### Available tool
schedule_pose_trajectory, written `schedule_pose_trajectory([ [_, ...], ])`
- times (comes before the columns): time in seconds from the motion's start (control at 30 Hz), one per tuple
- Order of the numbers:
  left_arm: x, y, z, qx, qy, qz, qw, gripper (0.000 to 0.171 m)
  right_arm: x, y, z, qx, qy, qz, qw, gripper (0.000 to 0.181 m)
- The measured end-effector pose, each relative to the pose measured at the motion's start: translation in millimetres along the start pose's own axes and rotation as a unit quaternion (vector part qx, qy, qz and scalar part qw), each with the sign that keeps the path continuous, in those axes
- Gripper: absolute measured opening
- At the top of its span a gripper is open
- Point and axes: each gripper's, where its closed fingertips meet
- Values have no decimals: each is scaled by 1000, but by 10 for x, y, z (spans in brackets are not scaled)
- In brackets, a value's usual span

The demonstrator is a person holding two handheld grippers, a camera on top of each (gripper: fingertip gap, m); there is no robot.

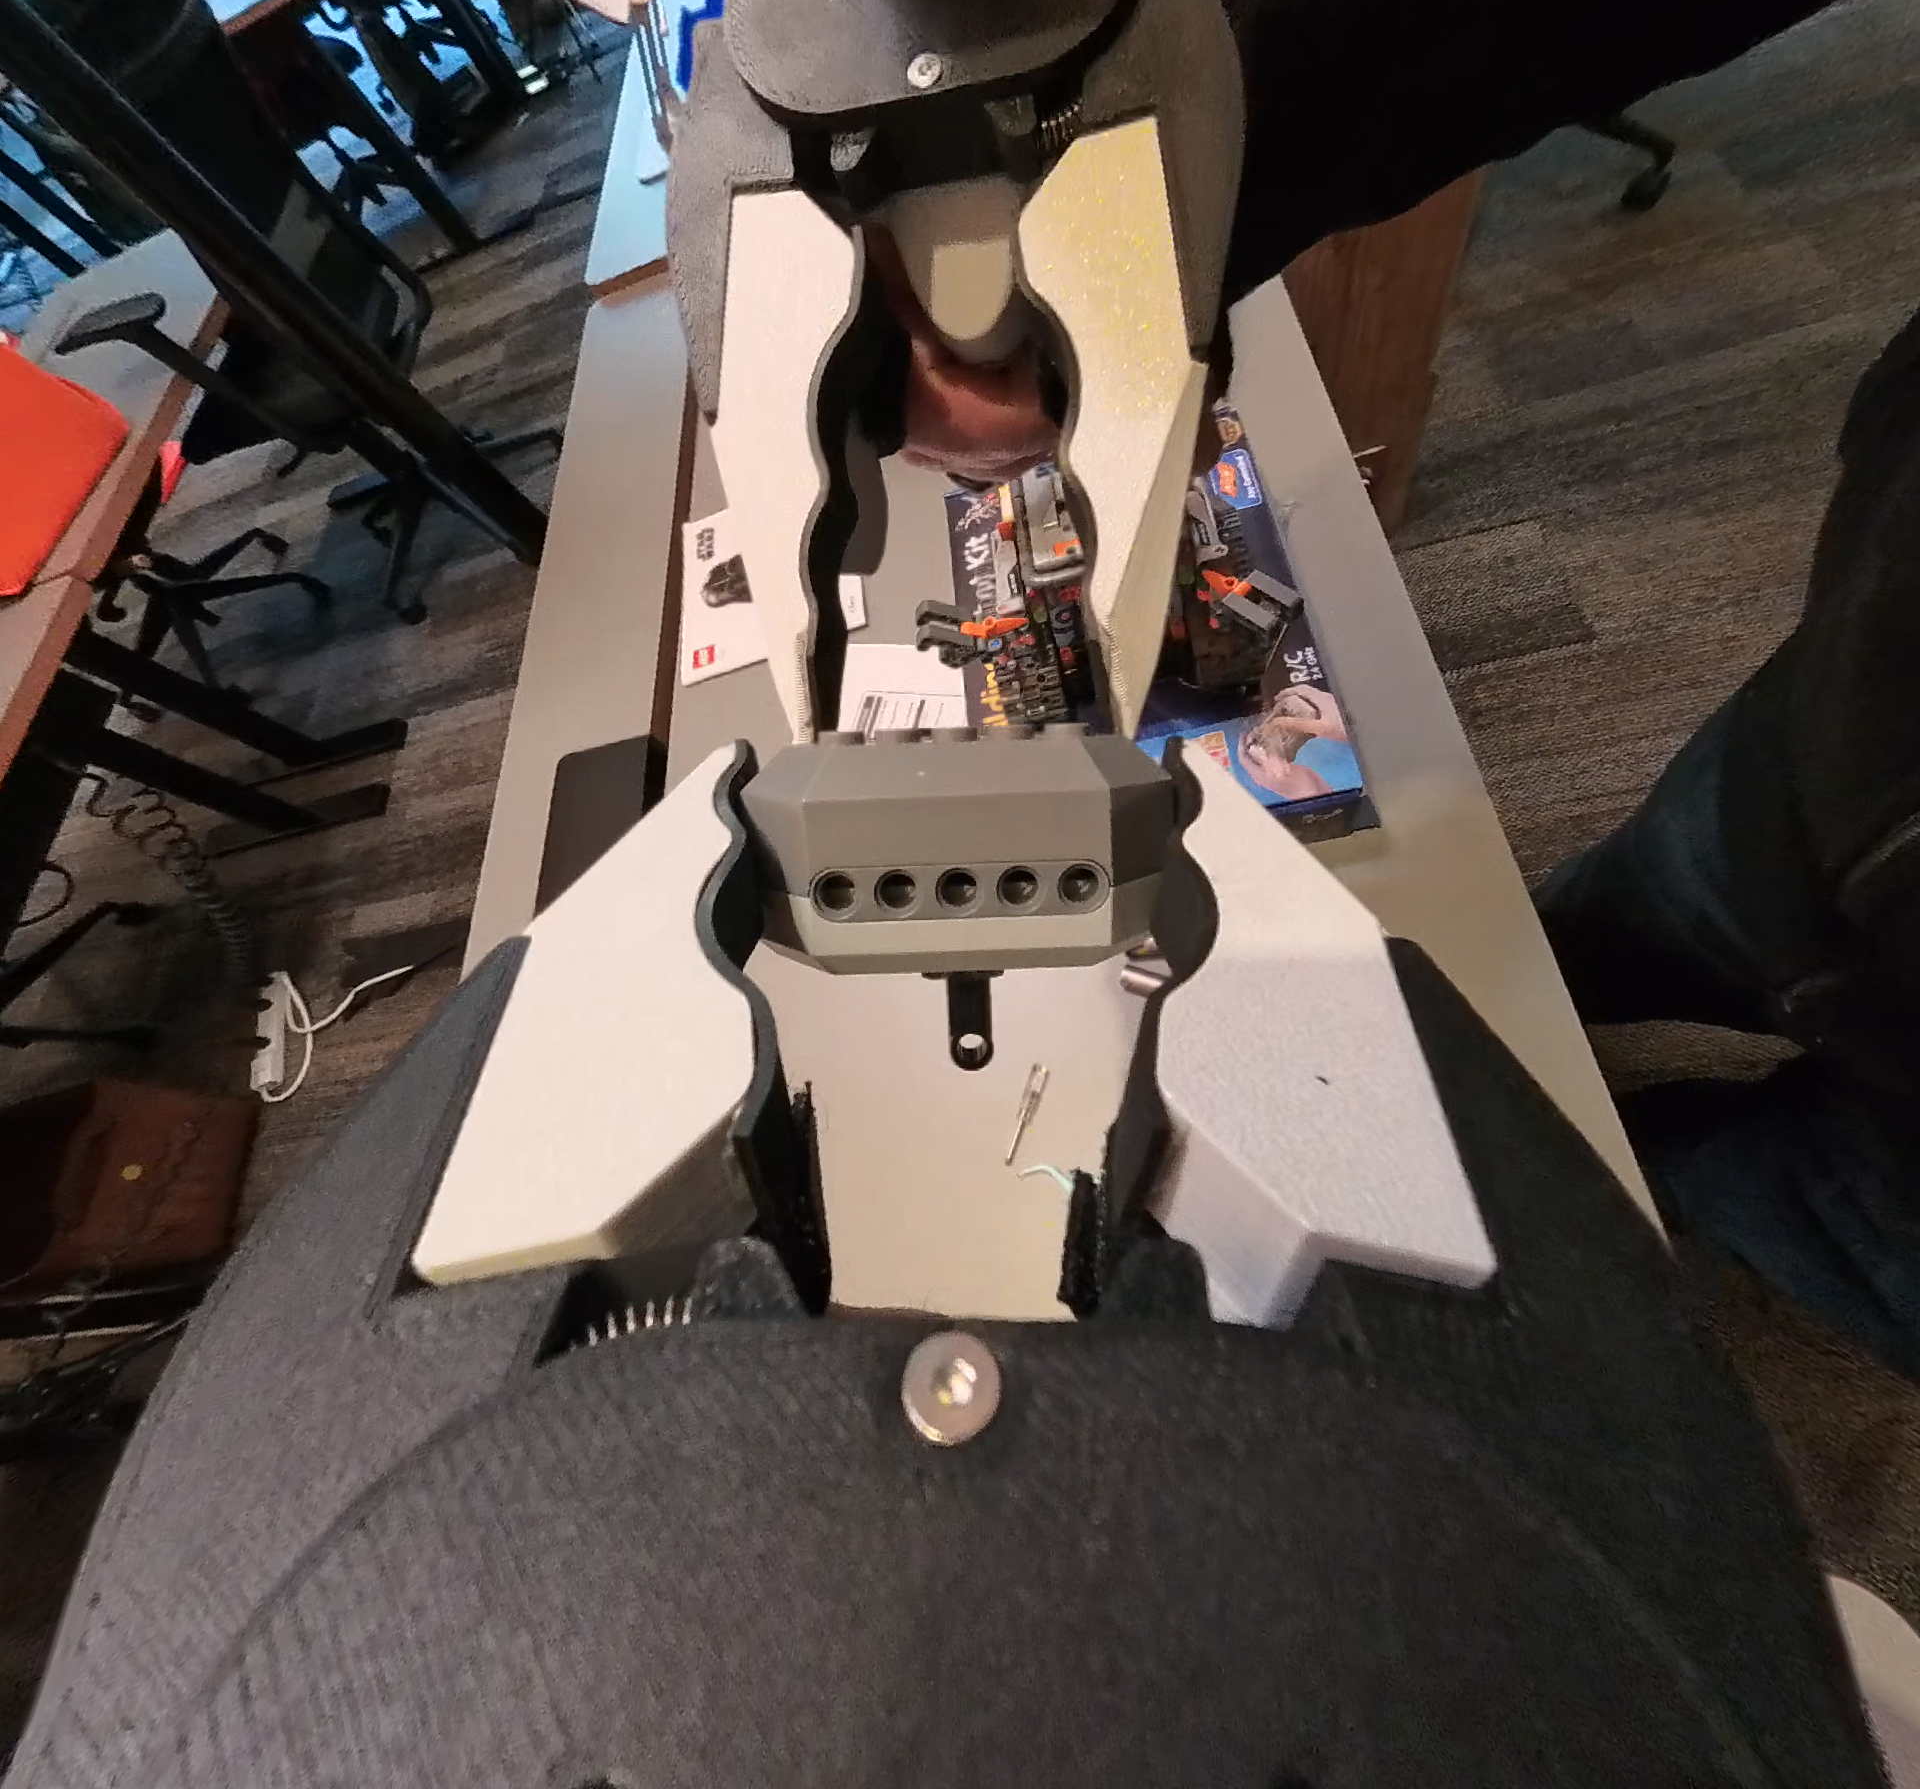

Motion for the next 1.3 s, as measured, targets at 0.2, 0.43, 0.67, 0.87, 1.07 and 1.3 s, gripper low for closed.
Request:
schedule_pose_trajectory([
  [0.2, 74, 5, 7, -6, 8, -8, 1000, 74, 13, -7, -80, -7, 6, -19, 1000, 44],
  [0.43, 140, 1, 12, -11, 17, -9, 1000, 74, 25, -6, -153, -10, 7, -24, 1000, 42],
  [0.67, 170, -37, 38, -7, 24, -19, 1000, 74, 16, 36, -227, -46, 12, -29, 998, 41],
  [0.87, 187, -4, 66, -18, 36, -29, 999, 74, 3, 110, -324, -66, 37, 0, 997, 20],
  [1.07, 244, 13, 105, -17, 40, -21, 999, 74, 14, 111, -378, -40, 71, 39, 996, 17],
  [1.3, 285, 46, 103, -19, 41, -12, 999, 74, 39, 102, -540, -30, 100, 46, 993, 4],
])
Point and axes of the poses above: each gripper's, where its closed fingertips meet, z out along the fingers, x out of its top, y = z × x across the jaws, and after that the axes turned 7 degrees about -y, right-handed
